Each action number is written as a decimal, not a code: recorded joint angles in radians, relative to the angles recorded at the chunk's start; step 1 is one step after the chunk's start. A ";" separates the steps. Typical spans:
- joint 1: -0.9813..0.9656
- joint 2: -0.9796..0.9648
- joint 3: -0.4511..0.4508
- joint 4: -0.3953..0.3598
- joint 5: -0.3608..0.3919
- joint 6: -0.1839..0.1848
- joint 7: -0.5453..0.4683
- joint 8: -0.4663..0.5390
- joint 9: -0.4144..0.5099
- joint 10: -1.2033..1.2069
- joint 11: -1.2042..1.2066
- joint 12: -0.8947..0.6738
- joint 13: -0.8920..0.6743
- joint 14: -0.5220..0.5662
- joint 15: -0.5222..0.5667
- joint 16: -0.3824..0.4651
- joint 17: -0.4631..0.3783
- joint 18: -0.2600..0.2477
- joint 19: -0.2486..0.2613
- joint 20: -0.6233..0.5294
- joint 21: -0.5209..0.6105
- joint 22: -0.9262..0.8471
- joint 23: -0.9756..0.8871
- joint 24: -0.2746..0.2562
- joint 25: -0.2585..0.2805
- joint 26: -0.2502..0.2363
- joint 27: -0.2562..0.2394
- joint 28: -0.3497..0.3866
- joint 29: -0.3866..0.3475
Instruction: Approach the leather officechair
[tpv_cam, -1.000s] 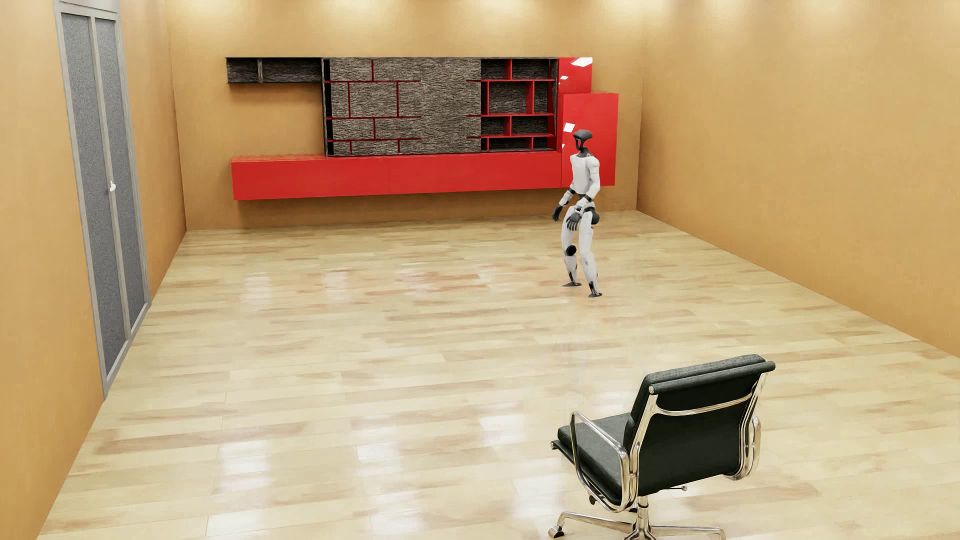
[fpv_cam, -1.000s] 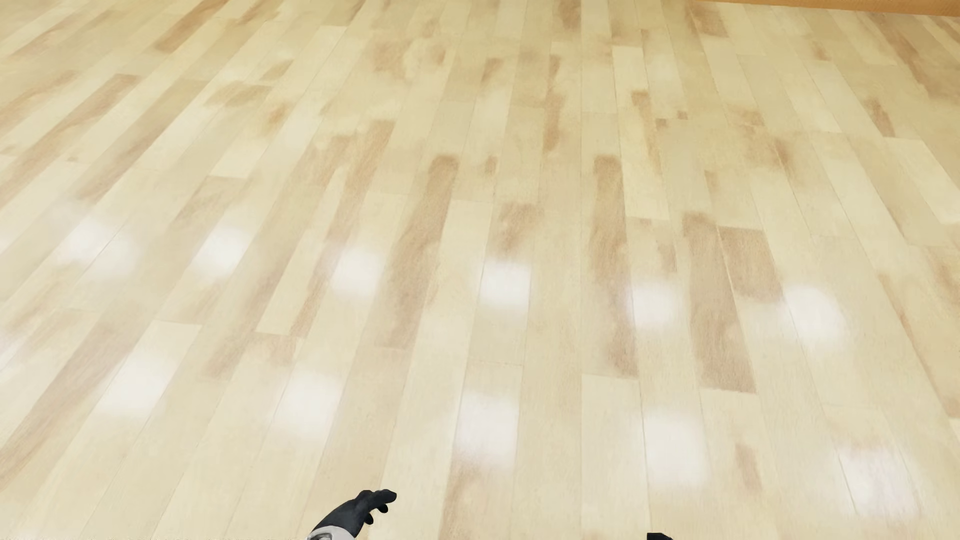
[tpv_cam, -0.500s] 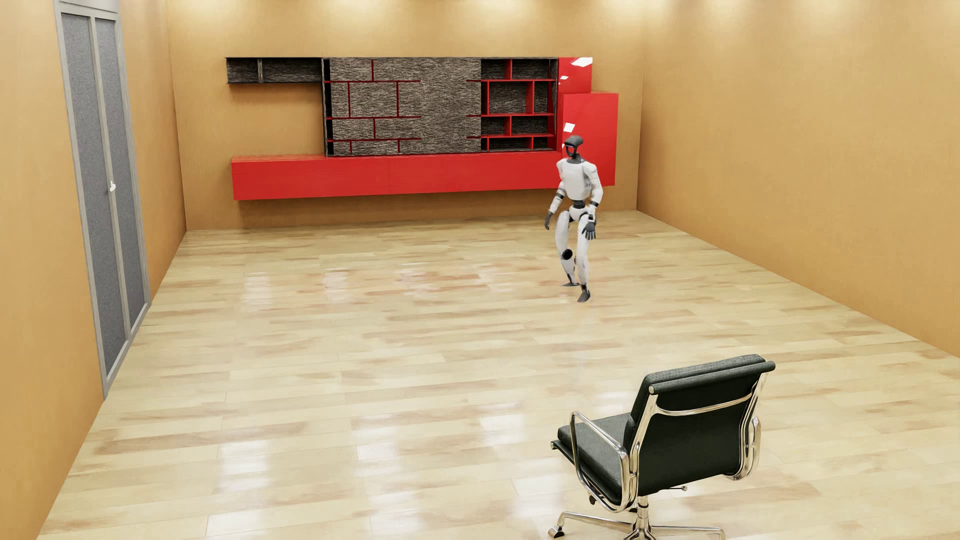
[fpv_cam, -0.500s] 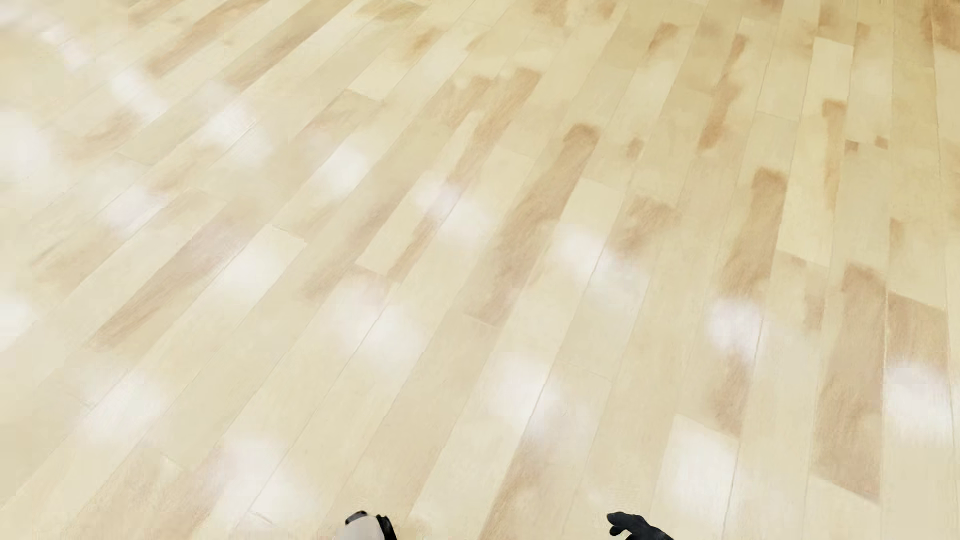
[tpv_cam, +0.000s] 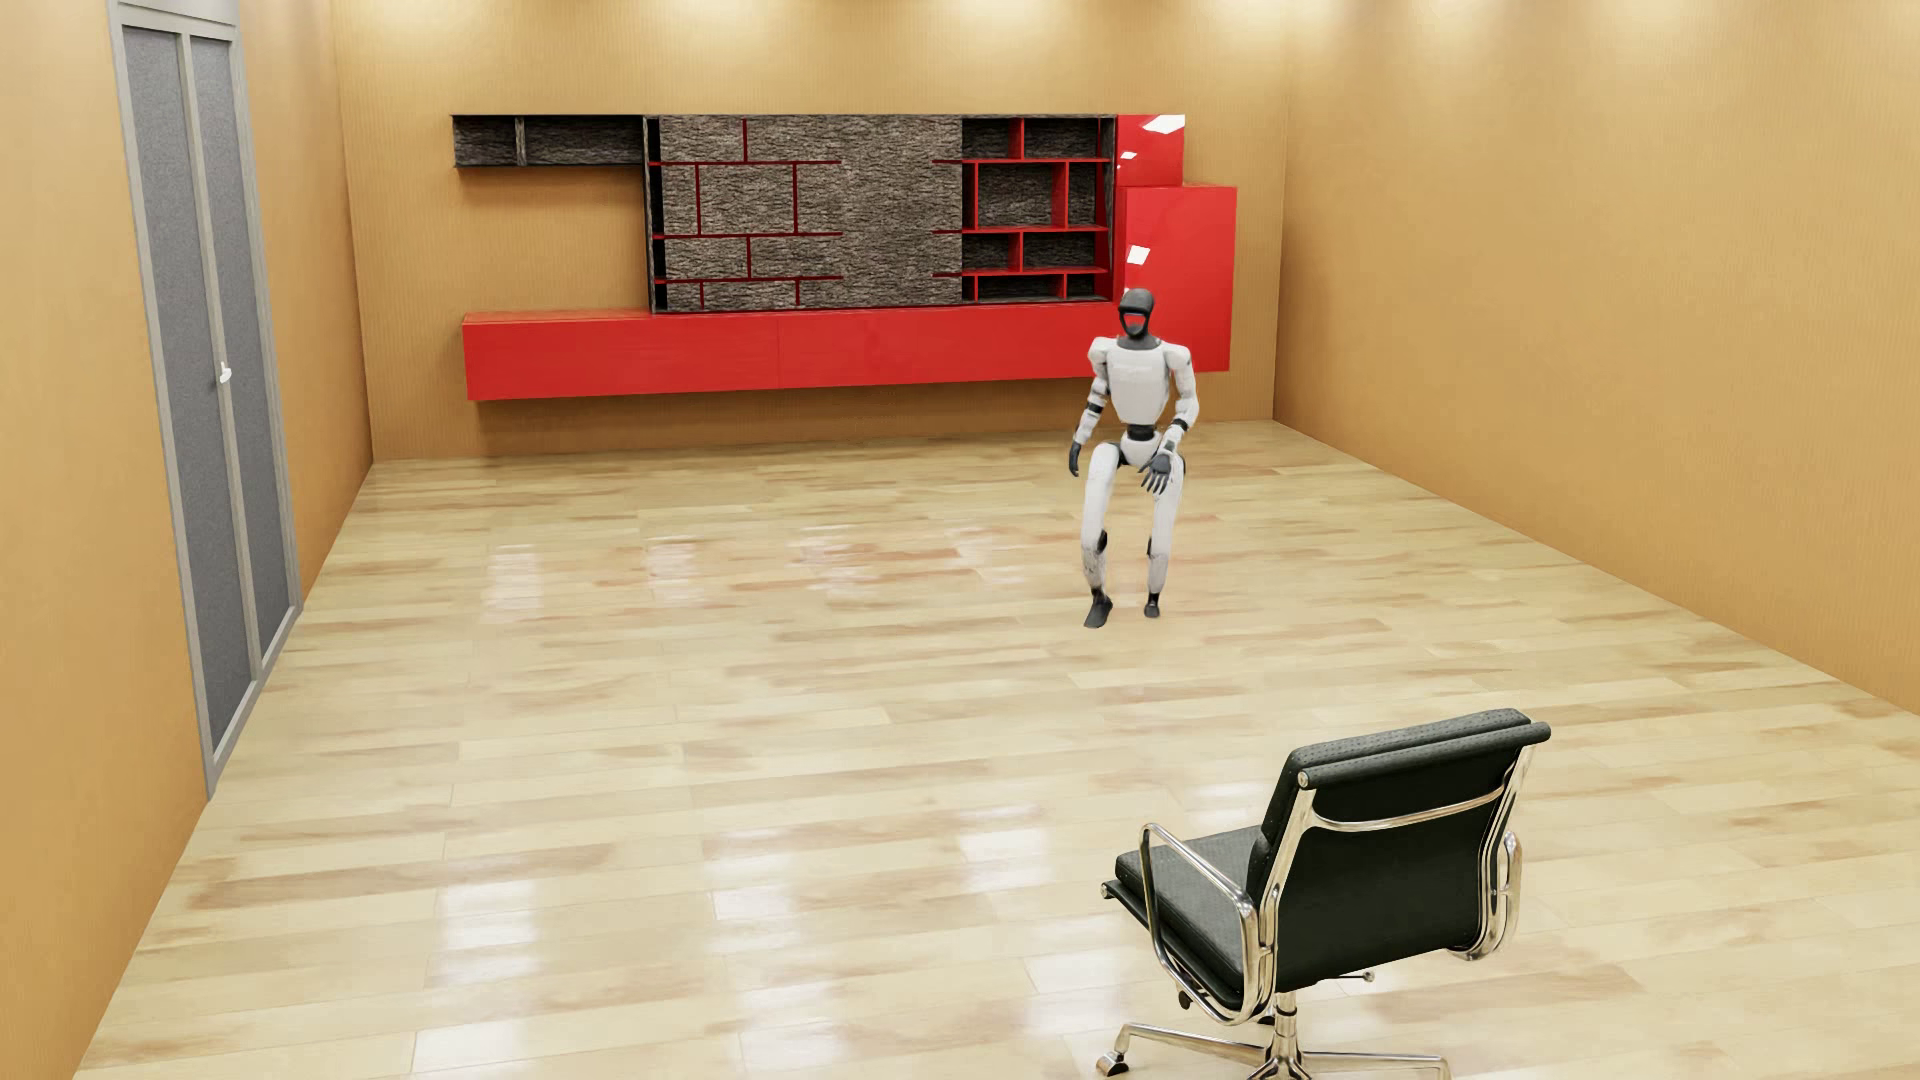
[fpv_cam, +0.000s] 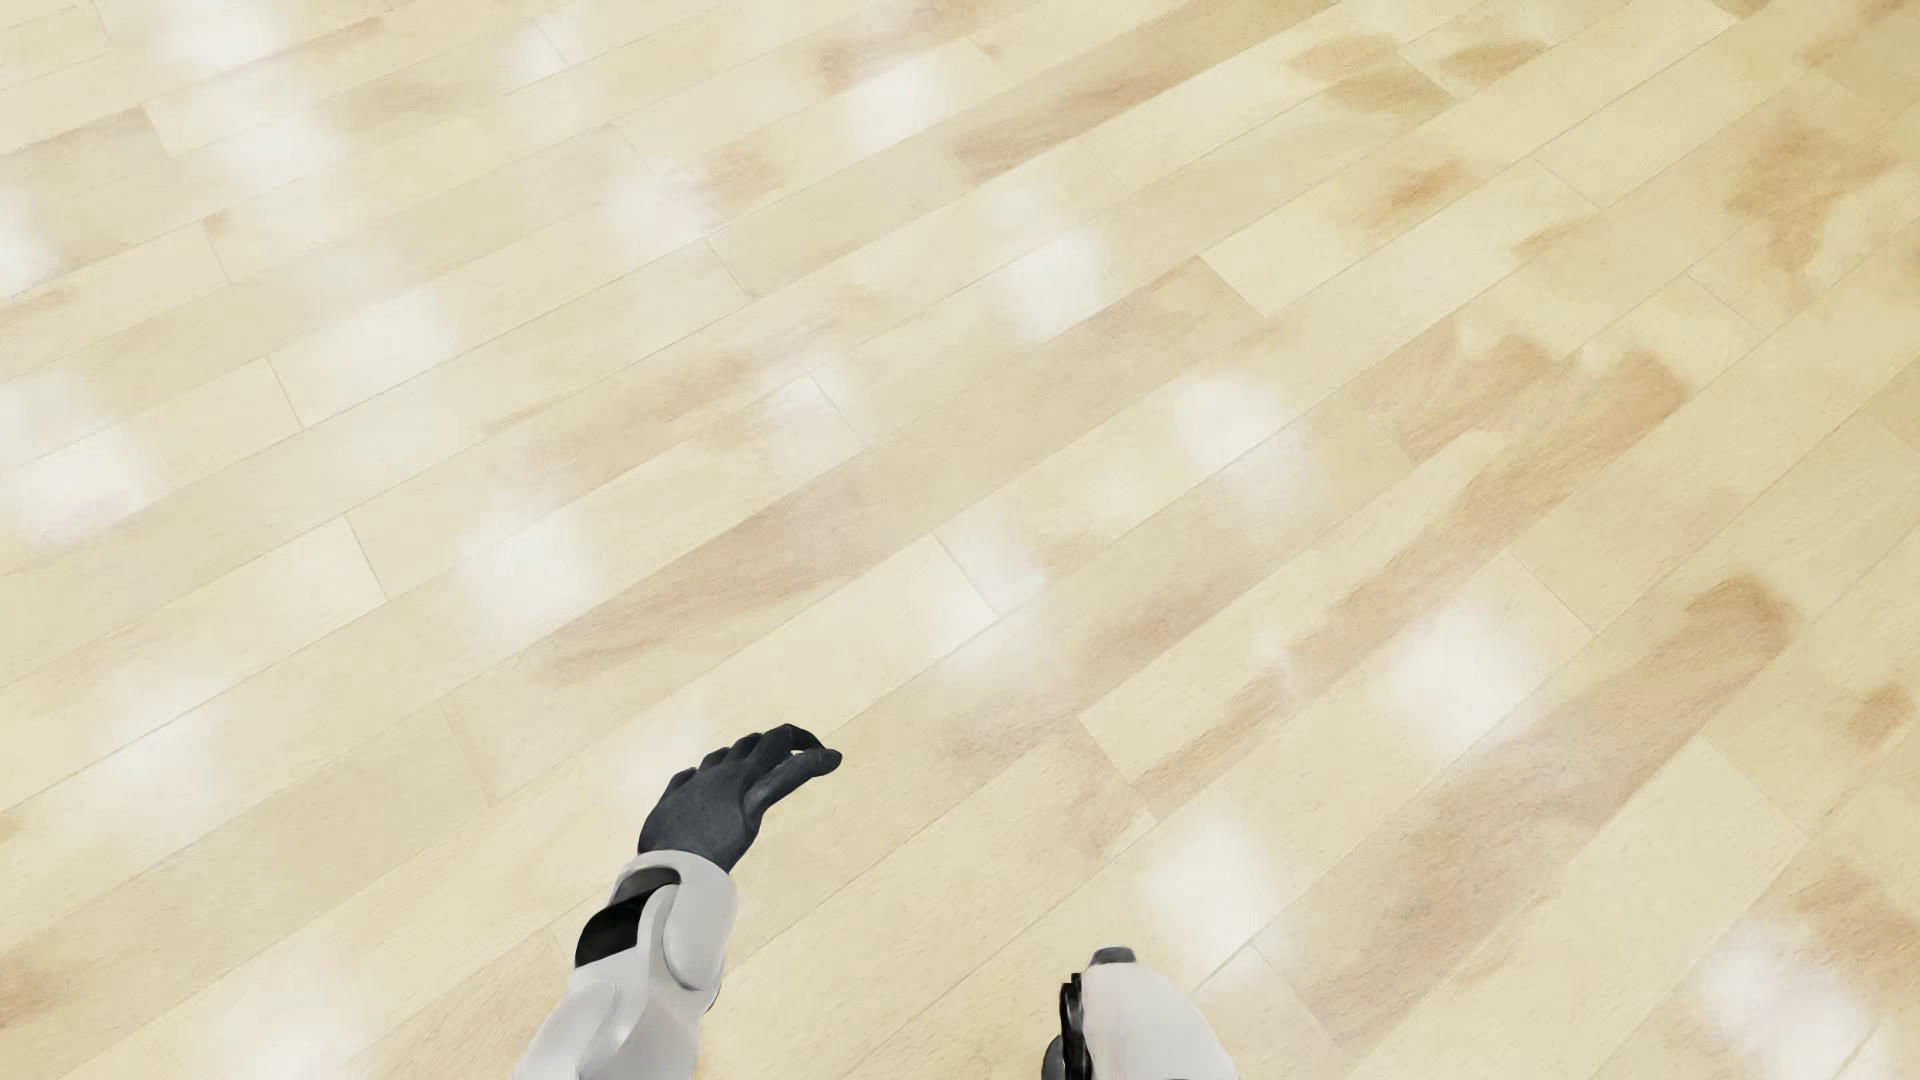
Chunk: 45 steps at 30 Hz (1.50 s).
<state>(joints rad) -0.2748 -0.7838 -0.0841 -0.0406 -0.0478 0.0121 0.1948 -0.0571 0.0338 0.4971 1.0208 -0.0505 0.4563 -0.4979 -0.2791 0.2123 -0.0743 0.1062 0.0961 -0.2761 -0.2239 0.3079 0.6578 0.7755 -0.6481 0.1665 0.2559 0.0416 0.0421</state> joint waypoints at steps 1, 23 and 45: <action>0.098 -0.045 -0.014 -0.014 -0.017 0.005 -0.031 -0.046 0.003 -0.052 -0.185 -0.055 0.021 -0.013 0.021 0.017 0.015 -0.009 -0.027 -0.047 -0.005 0.004 0.003 -0.003 -0.010 0.002 -0.005 -0.030 0.038; -0.402 0.590 0.162 0.158 -0.148 -0.011 0.058 0.036 0.024 0.183 0.227 0.429 -0.264 0.364 0.386 -0.131 -0.058 0.017 0.017 0.184 0.162 0.462 -0.285 -0.245 0.092 0.300 -0.209 0.029 -0.221; -0.263 0.581 0.055 0.234 0.088 0.042 -0.092 -0.044 -0.008 -0.057 -0.383 0.209 -0.236 0.504 -0.186 0.112 -0.030 -0.082 -0.085 -0.213 0.130 0.541 -0.284 -0.224 0.028 0.236 -0.300 -0.163 -0.129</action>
<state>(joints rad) -0.5379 -0.2031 -0.0296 0.1937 0.0401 0.0544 0.1032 -0.1015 0.0261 0.4403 0.6380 0.1589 0.2206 0.0062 -0.4649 0.3239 -0.1044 0.0238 0.0107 -0.4890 -0.0934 0.8494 0.3737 0.5512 -0.6197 0.4027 -0.0436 -0.1209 -0.0866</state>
